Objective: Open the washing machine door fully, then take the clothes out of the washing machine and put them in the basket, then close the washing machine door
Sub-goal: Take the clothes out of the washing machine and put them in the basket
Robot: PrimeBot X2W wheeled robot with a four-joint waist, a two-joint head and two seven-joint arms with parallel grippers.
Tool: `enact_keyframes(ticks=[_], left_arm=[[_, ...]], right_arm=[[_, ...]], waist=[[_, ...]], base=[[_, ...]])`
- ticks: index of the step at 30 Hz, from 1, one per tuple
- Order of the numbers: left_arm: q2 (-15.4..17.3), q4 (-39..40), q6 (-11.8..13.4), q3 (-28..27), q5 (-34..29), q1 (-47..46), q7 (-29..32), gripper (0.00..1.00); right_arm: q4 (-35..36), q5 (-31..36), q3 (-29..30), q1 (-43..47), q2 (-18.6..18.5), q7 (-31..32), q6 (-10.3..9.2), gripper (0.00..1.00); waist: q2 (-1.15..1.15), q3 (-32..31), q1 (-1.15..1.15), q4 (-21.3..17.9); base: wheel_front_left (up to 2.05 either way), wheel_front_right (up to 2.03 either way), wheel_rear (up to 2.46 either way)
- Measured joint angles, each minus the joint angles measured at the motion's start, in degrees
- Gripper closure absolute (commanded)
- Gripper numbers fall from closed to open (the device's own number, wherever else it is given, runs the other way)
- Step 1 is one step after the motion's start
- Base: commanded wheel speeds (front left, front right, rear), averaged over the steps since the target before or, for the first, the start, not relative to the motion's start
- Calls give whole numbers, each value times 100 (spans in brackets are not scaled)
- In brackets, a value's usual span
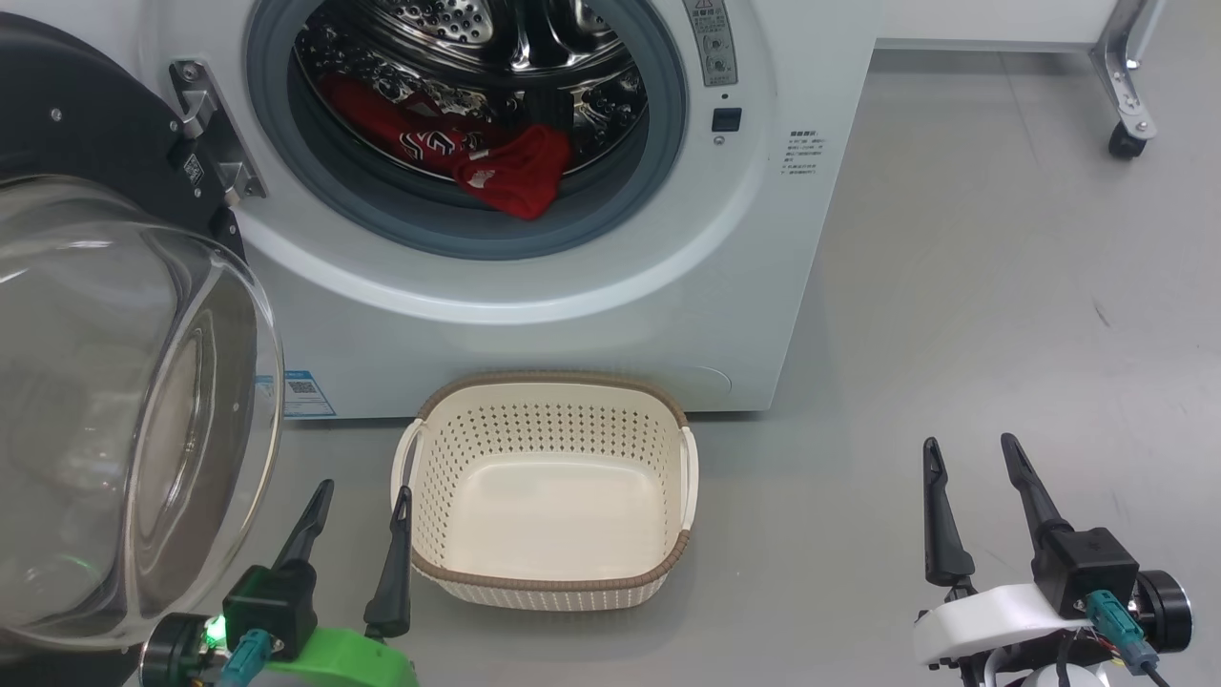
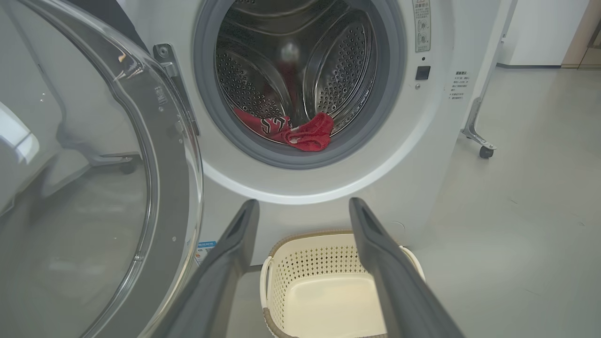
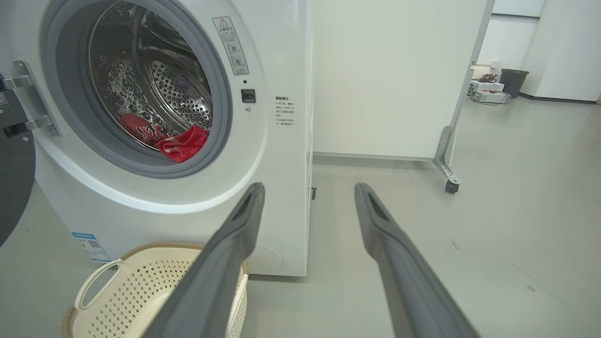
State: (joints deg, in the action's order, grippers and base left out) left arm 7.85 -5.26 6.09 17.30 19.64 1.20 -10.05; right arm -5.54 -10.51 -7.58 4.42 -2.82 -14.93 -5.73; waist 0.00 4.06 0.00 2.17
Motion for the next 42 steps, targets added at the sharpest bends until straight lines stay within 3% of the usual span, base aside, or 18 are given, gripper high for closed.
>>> enact_keyframes(ticks=[22,42], left_arm=[[-1,92,19,-78,-175,-9,-69,0],[-69,46,26,-110,-204,-8,-69,0]], right_arm=[[-12,0,-24,23,3,0,1,0],[-37,0,-21,23,10,0,1,0]], waist=[[0,-2,0,30],[0,3,0,64]], base=[[107,-107,0],[27,-27,0]])
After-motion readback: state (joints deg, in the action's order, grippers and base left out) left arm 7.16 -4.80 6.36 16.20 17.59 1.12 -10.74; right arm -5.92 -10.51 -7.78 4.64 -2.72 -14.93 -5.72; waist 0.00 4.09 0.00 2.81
